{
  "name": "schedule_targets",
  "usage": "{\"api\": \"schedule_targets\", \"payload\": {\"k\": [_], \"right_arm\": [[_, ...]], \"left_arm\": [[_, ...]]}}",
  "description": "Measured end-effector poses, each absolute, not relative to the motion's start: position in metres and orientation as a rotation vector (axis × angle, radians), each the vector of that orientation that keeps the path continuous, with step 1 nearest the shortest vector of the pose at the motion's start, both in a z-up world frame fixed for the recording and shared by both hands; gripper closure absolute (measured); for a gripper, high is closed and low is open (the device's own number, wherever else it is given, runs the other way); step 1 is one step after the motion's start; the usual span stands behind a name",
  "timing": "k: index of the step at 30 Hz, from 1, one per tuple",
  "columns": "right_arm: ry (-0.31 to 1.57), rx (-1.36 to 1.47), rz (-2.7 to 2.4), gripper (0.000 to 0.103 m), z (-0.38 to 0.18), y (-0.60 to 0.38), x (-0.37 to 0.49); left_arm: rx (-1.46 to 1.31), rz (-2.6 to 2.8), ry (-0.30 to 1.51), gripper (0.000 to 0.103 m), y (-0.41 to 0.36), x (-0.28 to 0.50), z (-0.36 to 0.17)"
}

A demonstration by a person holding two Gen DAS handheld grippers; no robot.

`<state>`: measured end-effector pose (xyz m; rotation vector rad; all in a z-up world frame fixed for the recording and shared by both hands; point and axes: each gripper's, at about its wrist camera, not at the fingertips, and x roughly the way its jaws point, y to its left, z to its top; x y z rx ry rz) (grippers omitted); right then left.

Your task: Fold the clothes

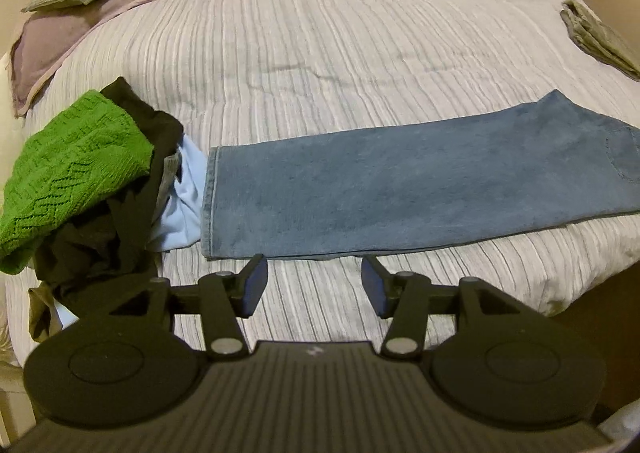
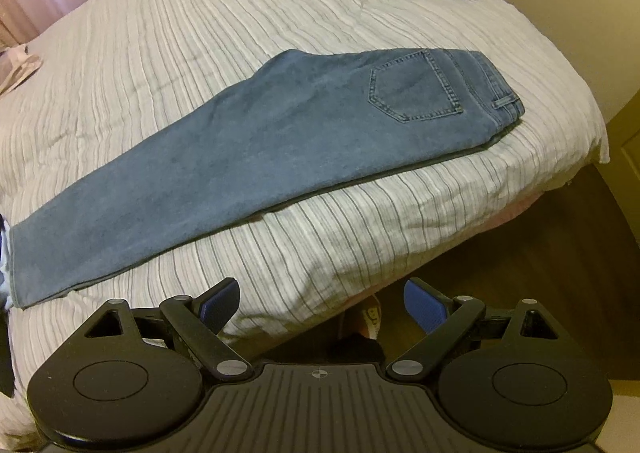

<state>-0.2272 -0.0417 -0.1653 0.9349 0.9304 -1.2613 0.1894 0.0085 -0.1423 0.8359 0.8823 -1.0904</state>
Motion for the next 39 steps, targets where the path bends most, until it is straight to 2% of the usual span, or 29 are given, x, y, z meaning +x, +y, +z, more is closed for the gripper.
{"api": "schedule_targets", "payload": {"k": [23, 39], "right_arm": [[0.89, 1.0, -1.349, 0.011, -0.155, -0.024, -0.269], [0.908, 0.989, -1.313, 0.011, -0.158, -0.028, -0.259]], "left_arm": [[0.977, -1.287, 0.778, 0.05, 0.002, 0.116, -0.141], [0.986, -1.277, 0.788, 0.047, 0.005, 0.113, -0.143]]}}
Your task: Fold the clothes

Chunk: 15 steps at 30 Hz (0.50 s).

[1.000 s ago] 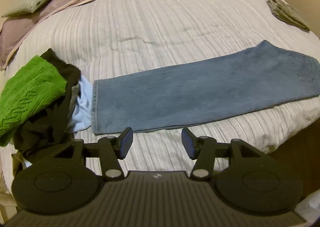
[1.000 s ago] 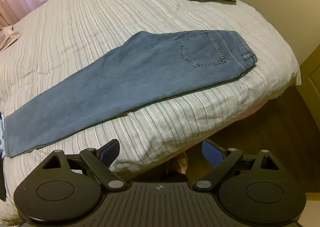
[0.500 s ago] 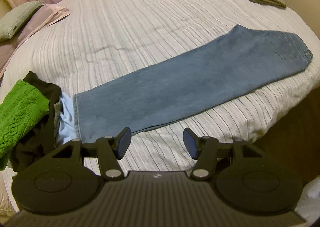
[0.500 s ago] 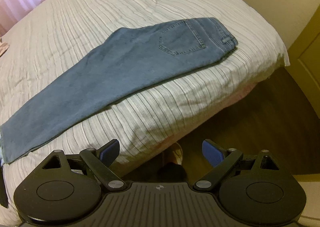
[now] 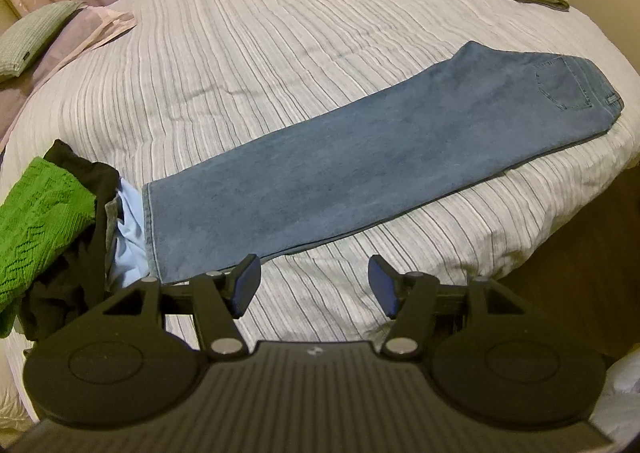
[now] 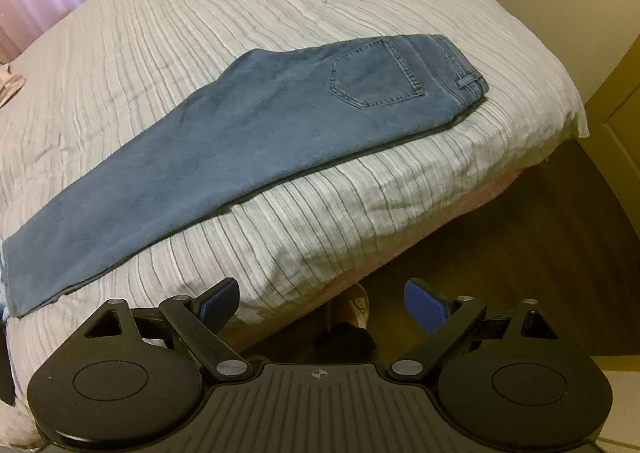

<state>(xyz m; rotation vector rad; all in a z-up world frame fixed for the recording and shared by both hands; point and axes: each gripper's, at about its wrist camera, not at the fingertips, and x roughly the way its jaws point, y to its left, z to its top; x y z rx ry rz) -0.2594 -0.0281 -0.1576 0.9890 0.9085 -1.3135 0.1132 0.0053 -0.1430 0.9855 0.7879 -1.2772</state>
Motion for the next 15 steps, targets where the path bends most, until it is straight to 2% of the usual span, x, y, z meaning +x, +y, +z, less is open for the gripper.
{"api": "schedule_targets", "payload": {"k": [15], "right_arm": [[0.969, 0.888, -1.153, 0.011, -0.168, -0.084, -0.24]], "left_arm": [[0.897, -1.114, 0.856, 0.047, 0.002, 0.133, -0.146]]}}
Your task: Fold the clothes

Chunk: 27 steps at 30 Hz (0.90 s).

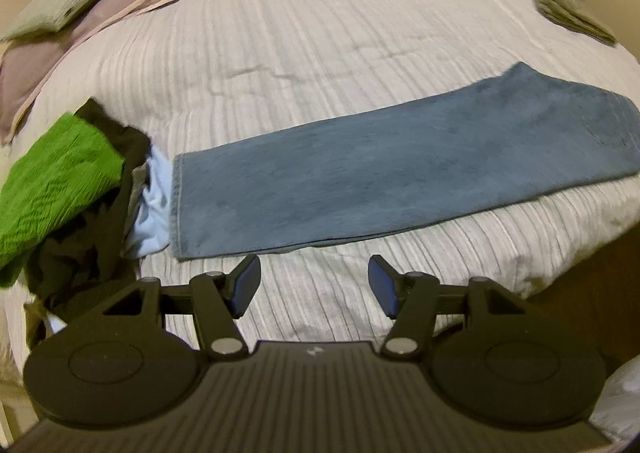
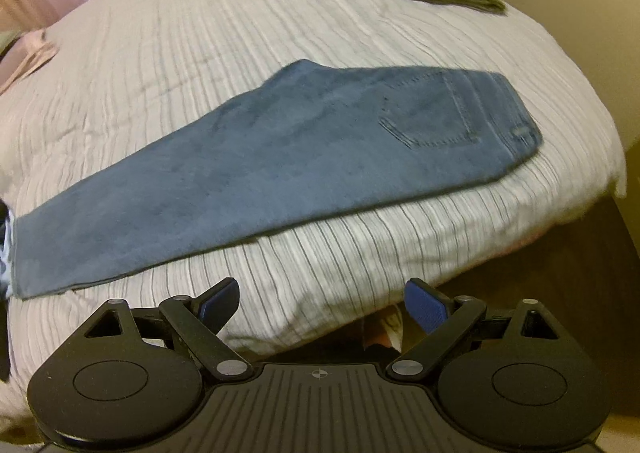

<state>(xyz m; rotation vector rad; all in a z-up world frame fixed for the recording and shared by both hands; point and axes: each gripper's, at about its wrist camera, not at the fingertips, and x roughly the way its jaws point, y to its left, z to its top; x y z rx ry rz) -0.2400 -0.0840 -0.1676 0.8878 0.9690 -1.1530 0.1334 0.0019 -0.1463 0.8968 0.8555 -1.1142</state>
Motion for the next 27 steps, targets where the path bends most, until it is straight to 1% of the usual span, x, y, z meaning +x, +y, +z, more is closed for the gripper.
{"api": "schedule_targets", "payload": {"k": [7, 11, 18, 23, 27], "right_arm": [[1.085, 0.753, -1.022, 0.011, -0.18, -0.133, -0.253], [1.137, 0.661, -0.938, 0.011, -0.181, -0.165, -0.269], [1.176, 0.539, -0.788, 0.011, -0.185, -0.215, -0.291], [1.213, 0.473, -0.665, 0.011, -0.193, -0.232, -0.286], [1.227, 0.454, -0.601, 0.011, -0.202, -0.235, -0.274]], "left_arm": [[0.858, -0.999, 0.905, 0.047, -0.022, 0.114, -0.153], [0.829, -0.943, 0.94, 0.047, -0.041, 0.083, -0.155], [0.763, -0.847, 0.984, 0.047, -0.071, 0.025, -0.156], [0.679, -0.753, 1.023, 0.047, -0.069, 0.001, -0.155], [0.602, -0.671, 1.05, 0.047, -0.052, 0.0, -0.155]]}}
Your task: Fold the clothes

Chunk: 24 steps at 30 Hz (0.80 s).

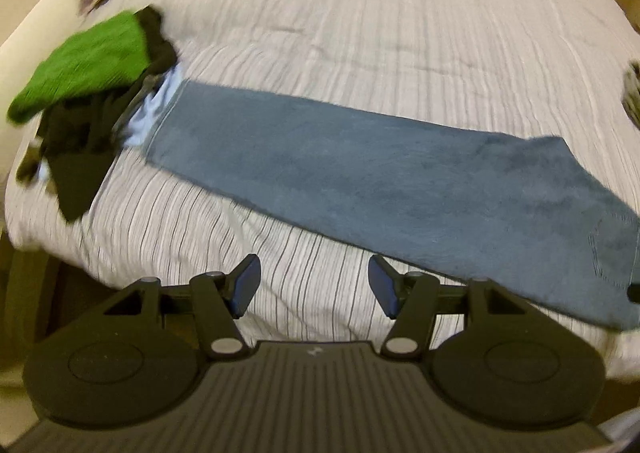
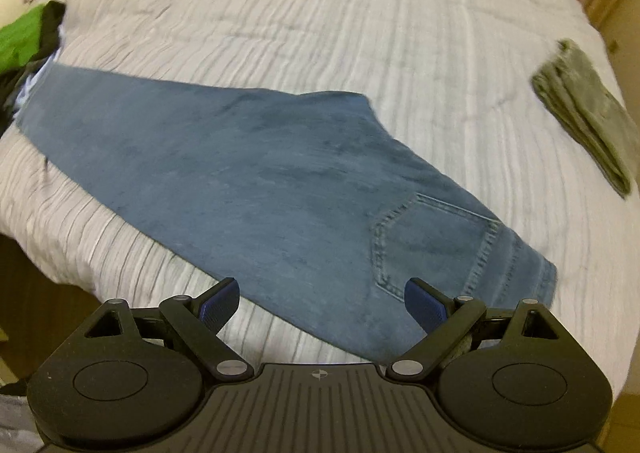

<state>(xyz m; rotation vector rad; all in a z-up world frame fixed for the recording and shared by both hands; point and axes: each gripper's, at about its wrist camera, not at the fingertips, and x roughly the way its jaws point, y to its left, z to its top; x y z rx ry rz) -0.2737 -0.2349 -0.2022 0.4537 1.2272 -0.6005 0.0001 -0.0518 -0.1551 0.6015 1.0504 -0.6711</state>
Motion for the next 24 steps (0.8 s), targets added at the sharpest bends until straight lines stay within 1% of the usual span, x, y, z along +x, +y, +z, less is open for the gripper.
{"api": "schedule_targets", "payload": {"k": [7, 13, 14, 18, 21, 24], "right_arm": [[1.225, 0.467, -0.598, 0.011, -0.214, -0.226, -0.247], [1.218, 0.54, -0.704, 0.011, -0.225, -0.21, -0.229], [1.216, 0.563, -0.731, 0.011, -0.228, -0.207, -0.226], [1.187, 0.673, -0.836, 0.011, -0.244, -0.19, -0.21], [1.143, 0.752, -0.886, 0.011, -0.26, -0.178, -0.188], [1.097, 0.793, -0.905, 0.011, -0.278, -0.164, -0.161]], "left_arm": [[0.481, -0.603, 1.083, 0.049, -0.025, 0.034, -0.159], [0.4, -0.651, 1.112, 0.059, -0.021, 0.086, -0.179], [0.381, -0.665, 1.124, 0.061, -0.021, 0.096, -0.184], [0.309, -0.723, 1.159, 0.062, -0.013, 0.133, -0.208], [0.235, -0.742, 1.192, 0.07, -0.001, 0.17, -0.234], [0.147, -0.739, 1.219, 0.071, 0.013, 0.209, -0.264]]}}
